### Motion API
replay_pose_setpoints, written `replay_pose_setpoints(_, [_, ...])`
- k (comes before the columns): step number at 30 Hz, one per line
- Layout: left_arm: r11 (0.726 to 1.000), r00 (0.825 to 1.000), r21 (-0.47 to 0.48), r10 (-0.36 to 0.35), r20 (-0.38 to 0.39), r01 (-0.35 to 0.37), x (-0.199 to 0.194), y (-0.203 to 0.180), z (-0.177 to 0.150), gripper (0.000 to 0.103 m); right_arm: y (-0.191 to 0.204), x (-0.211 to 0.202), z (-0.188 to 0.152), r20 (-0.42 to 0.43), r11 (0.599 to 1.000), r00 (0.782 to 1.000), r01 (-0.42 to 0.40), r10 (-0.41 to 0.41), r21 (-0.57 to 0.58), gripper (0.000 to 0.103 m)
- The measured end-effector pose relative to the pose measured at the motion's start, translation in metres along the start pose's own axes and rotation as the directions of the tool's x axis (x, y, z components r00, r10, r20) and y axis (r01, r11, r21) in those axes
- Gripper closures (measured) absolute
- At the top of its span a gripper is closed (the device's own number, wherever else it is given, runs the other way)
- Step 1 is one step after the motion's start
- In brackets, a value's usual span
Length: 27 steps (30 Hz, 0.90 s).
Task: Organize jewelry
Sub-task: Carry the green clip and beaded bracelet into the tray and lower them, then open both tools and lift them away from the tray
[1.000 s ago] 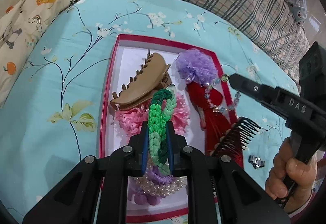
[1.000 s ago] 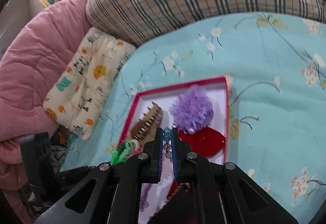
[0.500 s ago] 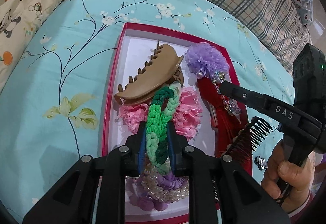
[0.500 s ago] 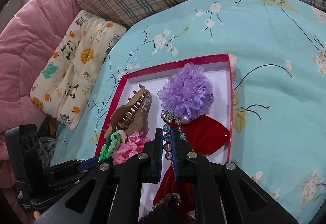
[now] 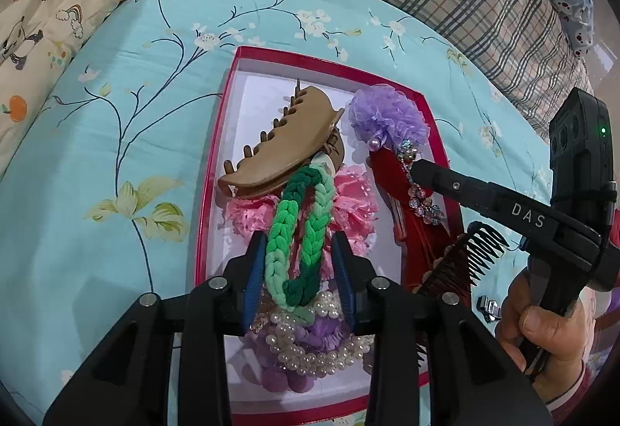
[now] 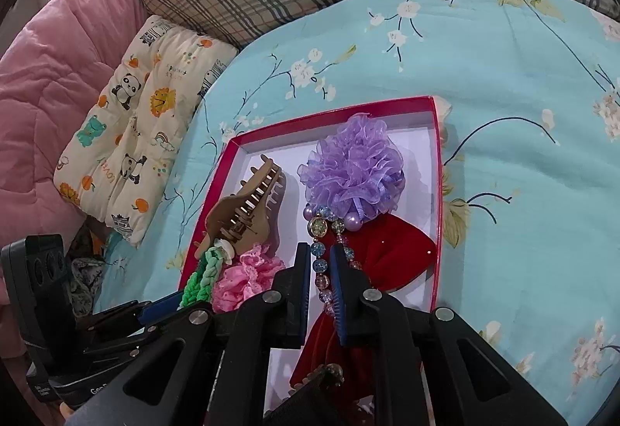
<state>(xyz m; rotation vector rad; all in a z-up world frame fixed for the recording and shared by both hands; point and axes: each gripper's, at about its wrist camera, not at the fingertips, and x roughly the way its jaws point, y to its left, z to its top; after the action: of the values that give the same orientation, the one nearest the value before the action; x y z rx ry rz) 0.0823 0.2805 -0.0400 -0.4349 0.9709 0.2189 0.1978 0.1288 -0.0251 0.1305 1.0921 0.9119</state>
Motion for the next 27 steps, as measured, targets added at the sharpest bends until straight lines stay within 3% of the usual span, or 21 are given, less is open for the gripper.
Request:
replay_pose_setpoints(2, [1.000, 1.000, 0.000, -0.002, 0.008, 0.002, -0.004, -0.001, -0.001, 0.059, 0.001, -0.004, 0.000, 0.007, 1.000, 1.000, -0.005, 0.005, 0.002, 0.088])
replay_pose_setpoints(7, [1.000, 1.000, 0.014, 0.005, 0.016, -0.005, -0.011, -0.005, -0.005, 0.059, 0.005, -0.016, -0.001, 0.026, 1.000, 1.000, -0.013, 0.013, -0.004, 0.086])
replay_pose_setpoints(21, [1.000, 0.999, 0.003, 0.026, 0.030, -0.026, -0.040, -0.007, -0.026, 0.055, 0.021, -0.062, -0.032, 0.088, 0.995, 0.995, 0.046, -0.038, -0.086, 0.061])
replay_pose_setpoints(23, [0.999, 0.999, 0.006, 0.037, 0.036, -0.038, -0.045, -0.007, -0.031, 0.049, 0.024, -0.069, -0.040, 0.091, 0.993, 0.995, 0.061, -0.052, -0.102, 0.060])
replay_pose_setpoints(27, [0.997, 0.996, 0.015, 0.070, 0.051, -0.071, -0.057, -0.007, -0.041, 0.048, 0.029, -0.081, -0.054, 0.094, 0.987, 0.993, 0.085, -0.073, -0.133, 0.048])
